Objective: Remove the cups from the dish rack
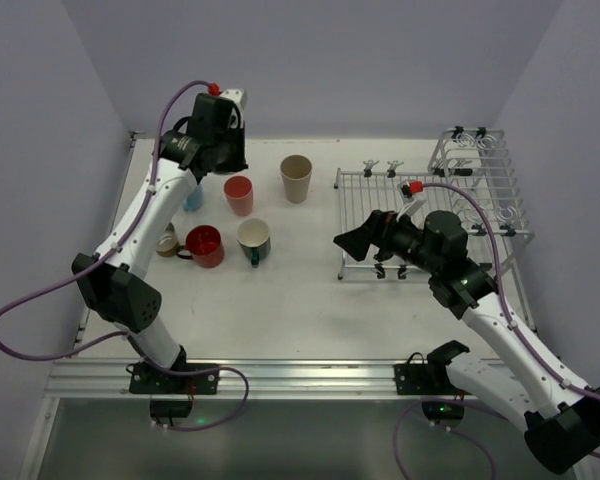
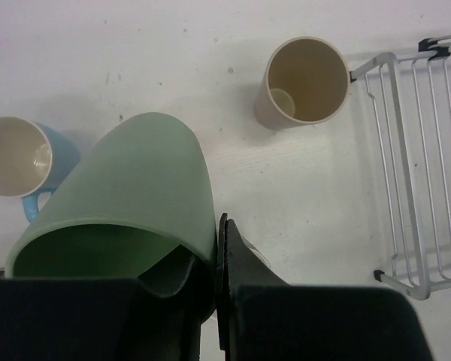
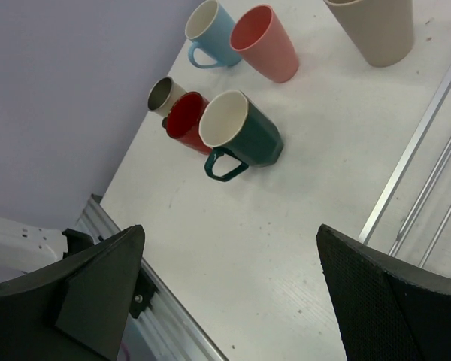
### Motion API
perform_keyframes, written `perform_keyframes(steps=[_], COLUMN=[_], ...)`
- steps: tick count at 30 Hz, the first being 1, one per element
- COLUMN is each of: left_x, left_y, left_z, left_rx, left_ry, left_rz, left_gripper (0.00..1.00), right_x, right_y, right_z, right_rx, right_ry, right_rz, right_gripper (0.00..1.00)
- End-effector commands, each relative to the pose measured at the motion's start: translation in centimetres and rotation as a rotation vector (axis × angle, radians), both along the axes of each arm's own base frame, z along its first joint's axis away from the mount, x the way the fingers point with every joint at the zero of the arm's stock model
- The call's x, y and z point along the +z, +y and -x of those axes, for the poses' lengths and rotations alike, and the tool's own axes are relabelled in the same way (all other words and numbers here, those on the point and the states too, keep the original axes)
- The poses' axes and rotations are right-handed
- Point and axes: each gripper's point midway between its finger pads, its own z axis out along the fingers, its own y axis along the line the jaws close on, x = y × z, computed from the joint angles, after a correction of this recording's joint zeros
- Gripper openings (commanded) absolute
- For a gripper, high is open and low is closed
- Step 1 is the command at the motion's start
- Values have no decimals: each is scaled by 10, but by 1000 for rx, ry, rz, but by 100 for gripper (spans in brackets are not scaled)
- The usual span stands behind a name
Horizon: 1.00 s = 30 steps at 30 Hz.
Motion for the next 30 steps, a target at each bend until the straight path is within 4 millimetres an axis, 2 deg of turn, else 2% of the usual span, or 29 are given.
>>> perform_keyframes(steps=[1,3,5,6,8,15,30], left_x=[-7,-19,-20,-30,-31,-55,-84], left_y=[9,11,11,11,10,8,3], left_z=[3,-1,-7,-8,-12,-17,-23], left_rx=[-34,-29,-27,-28,-32,-45,-69], left_ry=[68,100,103,135,140,198,260], left_rz=[-90,-121,-132,-147,-153,-182,-201], left_gripper=[0,0,0,0,0,0,0], right_x=[-13,-15,-17,-18,-20,-23,-26], right_y=[-11,-11,-10,-9,-8,-9,-12], right_z=[0,0,0,0,0,-1,-4], right_rx=[-29,-25,-19,-18,-13,-21,-41], right_ry=[-13,-11,-16,-16,-13,-18,-20], right_rz=[80,85,80,78,79,80,94], right_gripper=[99,99,99,99,99,99,99])
